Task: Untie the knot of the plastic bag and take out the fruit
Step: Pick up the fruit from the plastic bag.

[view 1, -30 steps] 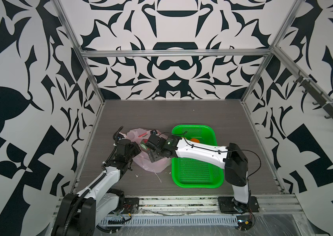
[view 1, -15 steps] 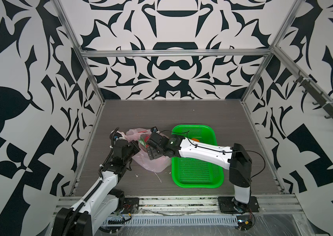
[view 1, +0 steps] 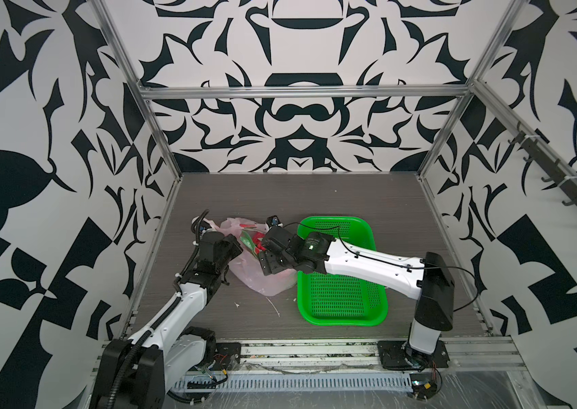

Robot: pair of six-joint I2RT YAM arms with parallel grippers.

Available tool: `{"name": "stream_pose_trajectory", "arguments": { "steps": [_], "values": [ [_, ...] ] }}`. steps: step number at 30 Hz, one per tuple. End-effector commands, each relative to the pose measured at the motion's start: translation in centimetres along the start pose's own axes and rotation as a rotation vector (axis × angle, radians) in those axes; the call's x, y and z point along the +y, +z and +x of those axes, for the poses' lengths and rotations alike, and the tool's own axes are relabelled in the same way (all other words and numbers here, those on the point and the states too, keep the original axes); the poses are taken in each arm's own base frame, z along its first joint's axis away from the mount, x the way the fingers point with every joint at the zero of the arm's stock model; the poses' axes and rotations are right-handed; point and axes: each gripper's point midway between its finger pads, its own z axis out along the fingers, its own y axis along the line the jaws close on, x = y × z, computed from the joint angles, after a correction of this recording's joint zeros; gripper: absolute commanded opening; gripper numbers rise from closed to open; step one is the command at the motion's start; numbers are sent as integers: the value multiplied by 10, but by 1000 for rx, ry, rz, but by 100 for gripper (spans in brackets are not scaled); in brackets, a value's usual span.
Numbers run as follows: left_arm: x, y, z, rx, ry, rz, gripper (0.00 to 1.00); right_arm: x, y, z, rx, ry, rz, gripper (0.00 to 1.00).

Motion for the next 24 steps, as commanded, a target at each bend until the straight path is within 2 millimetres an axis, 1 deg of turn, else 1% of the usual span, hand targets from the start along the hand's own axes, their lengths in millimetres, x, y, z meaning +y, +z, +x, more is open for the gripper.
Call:
{"name": "stream_pose_trajectory", "arguments": {
  "steps": [1, 5, 12, 20, 24],
  "values": [
    [-9, 1, -8, -12, -2, 35, 0, 11, -31, -33, -136, 14, -66, 0],
    [-7, -4, 6, 21, -43, 69, 0, 18, -34, -48, -189, 9, -88, 0],
    [1, -20, 30, 78, -87, 104, 0, 39, -28, -94, -289, 9, -120, 0],
    [9, -38, 39, 84, -93, 104, 0, 68, -17, -138, -342, 11, -184, 0],
    [13, -40, 39, 74, -91, 95, 0, 77, -26, -157, -374, 1, -201, 0]
  ]
}}
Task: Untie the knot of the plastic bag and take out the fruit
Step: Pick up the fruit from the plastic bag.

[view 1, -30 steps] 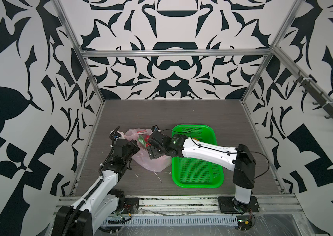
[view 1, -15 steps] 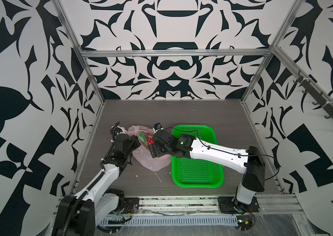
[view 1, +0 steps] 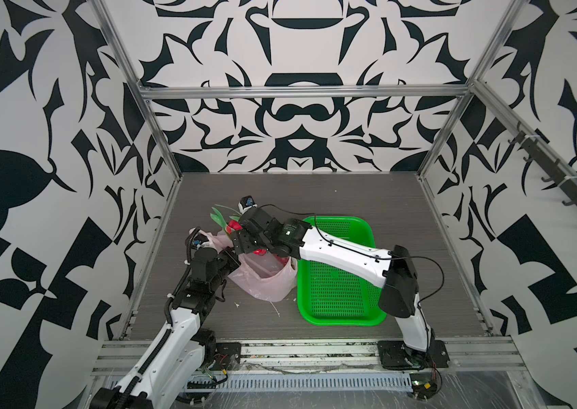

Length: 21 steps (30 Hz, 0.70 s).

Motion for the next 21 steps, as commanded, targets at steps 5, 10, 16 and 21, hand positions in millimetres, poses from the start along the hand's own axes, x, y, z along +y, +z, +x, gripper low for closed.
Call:
{"name": "stream_pose_trajectory", "arguments": {
  "steps": [5, 10, 16, 21],
  "values": [
    [14, 1, 11, 28, -12, -40, 0, 24, -66, -92, -221, 1, -92, 0],
    [15, 3, 11, 28, -10, -42, 0, 18, -98, -112, -279, -10, -83, 0],
    [12, -1, 8, 19, -1, -39, 0, -27, -132, -111, -300, -29, 75, 0],
    [7, -8, 5, 11, 8, -22, 0, -95, -163, -79, -288, 39, 234, 0]
  ]
}}
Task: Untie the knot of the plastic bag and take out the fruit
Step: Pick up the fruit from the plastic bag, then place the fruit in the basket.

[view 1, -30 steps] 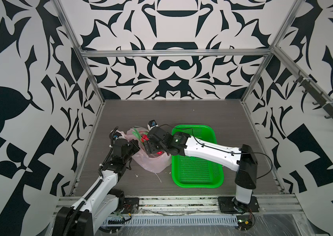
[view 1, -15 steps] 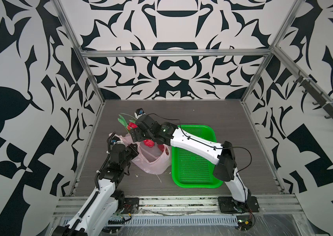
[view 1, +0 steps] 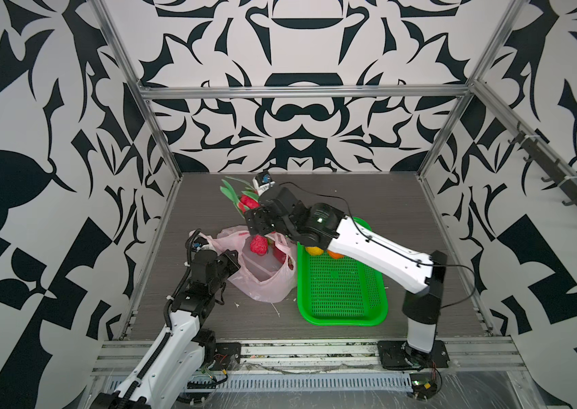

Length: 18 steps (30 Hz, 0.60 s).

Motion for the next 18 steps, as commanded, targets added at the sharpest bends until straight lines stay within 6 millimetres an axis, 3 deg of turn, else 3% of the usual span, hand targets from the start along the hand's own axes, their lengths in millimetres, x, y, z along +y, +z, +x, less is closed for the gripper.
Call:
{"name": "stream_pose_trajectory", "arguments": {
  "steps": [1, 5, 9, 13, 18],
  "values": [
    [2, -5, 0, -2, 9, -7, 0, -65, -44, -19, -121, 104, 153, 0],
    [0, -7, 1, 2, 12, -2, 0, -128, -62, 34, -48, 204, 294, 0],
    [1, -9, 2, 8, 13, -6, 0, -155, -70, 91, 56, 237, 365, 0],
    [1, -12, 0, 2, 11, -12, 0, -162, -75, 142, 161, 263, 385, 0],
    [-1, -18, -5, -20, 16, -19, 0, -153, -80, 193, 261, 272, 385, 0]
  ]
}}
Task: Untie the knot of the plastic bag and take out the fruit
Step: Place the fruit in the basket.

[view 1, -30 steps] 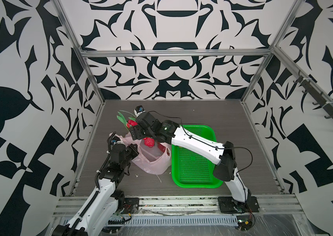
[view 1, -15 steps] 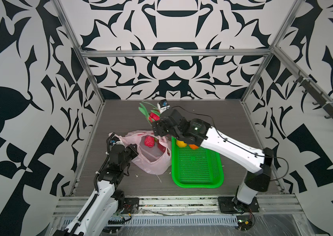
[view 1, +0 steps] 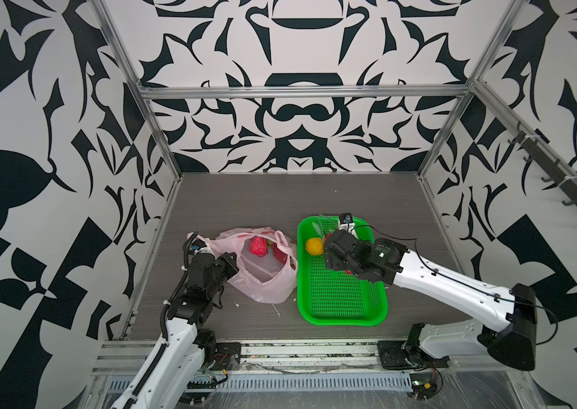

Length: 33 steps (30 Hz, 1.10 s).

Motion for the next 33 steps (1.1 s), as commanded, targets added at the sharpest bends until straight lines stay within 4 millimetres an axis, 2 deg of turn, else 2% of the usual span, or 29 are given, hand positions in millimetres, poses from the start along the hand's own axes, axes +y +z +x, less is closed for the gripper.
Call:
{"name": "stream_pose_trajectory", "arguments": {
  "steps": [1, 8, 13, 24, 31, 33],
  "values": [
    [-4, -6, -9, -23, 13, -8, 0, 3, -10, 10, -8, 90, -28, 0],
    [-7, -7, -11, -22, 17, -3, 0, 10, 18, 52, 89, 108, -37, 0],
    [-9, -7, -11, -18, 25, 0, 0, 12, 34, 69, 136, 102, -19, 5],
    [-8, -3, -9, -8, 31, -2, 0, 9, 57, 90, 203, 82, 24, 33],
    [-6, -1, -7, -5, 36, -3, 0, 12, 64, 96, 236, 52, 39, 60],
    [-6, 0, -7, -4, 36, -4, 0, 13, 64, 94, 238, 40, 47, 65]
  ]
}}
